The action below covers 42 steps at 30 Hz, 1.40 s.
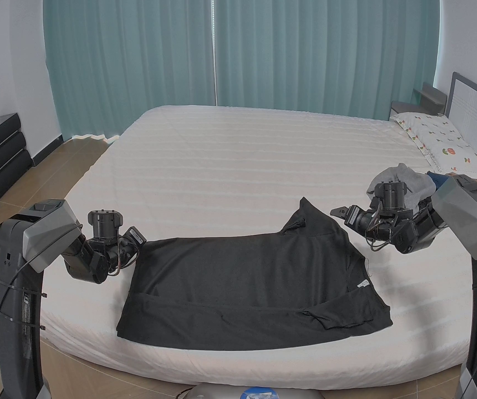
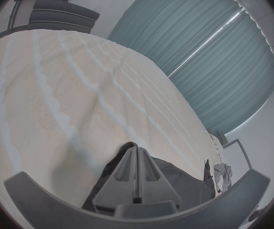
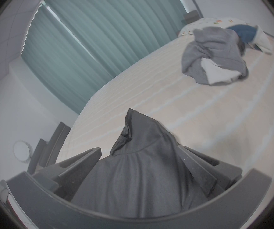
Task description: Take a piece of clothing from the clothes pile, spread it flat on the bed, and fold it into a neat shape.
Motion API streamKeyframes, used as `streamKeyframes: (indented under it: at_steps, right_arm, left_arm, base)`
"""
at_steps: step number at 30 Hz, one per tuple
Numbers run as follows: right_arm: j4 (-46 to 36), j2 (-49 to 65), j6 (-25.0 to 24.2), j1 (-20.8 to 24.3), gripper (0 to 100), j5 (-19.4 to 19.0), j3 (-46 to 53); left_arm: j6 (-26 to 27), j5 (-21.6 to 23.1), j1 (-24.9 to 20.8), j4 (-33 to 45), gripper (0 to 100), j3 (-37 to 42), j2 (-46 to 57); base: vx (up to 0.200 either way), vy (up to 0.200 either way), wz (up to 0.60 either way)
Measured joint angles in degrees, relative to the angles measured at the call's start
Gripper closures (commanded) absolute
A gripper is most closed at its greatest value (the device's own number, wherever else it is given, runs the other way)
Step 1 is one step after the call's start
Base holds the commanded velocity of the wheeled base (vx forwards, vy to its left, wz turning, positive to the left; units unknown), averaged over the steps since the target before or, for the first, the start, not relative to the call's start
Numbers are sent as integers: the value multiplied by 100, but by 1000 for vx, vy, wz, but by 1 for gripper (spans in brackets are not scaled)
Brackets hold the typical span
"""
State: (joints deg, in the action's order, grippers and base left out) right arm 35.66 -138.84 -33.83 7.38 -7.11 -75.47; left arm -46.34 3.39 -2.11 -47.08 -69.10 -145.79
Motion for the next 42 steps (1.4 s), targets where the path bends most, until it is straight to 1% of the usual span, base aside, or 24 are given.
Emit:
streamKeyframes:
  at_steps: [6,12,15,19,24,29,35,36,42]
  right_arm:
    - [-662,-619,261,85,0,200,-1378]
    - [-1103,-1323,329,96,0,462,-2582]
    - [-1256,-1646,340,91,0,580,-3026]
    - [-1360,-1998,336,91,0,686,-3415]
    - [-1306,-2247,238,91,0,841,-3657]
    - [-1325,-2384,28,72,0,913,-3852]
    - [-1357,-2453,9,33,0,922,-3906]
    - [-1360,-2459,9,30,100,924,-3906]
    - [-1363,-2472,9,30,100,946,-3916]
  left_arm:
    - [-13,24,0,-10,100,71,30]
    - [-17,33,0,-10,100,96,44]
    - [-20,38,0,-11,100,105,48]
    - [-22,40,5,-13,100,107,50]
    - [-24,40,5,-5,100,107,50]
    - [-22,40,0,-2,100,107,52]
    - [-22,40,0,-10,100,107,50]
    - [-22,40,0,-10,100,107,50]
    - [-22,40,7,30,100,74,50]
  base:
    - [0,0,0]
    - [0,0,0]
    - [0,0,0]
    - [0,0,0]
    - [0,0,0]
    - [0,0,0]
    - [0,0,0]
    - [0,0,0]
    - [0,0,0]
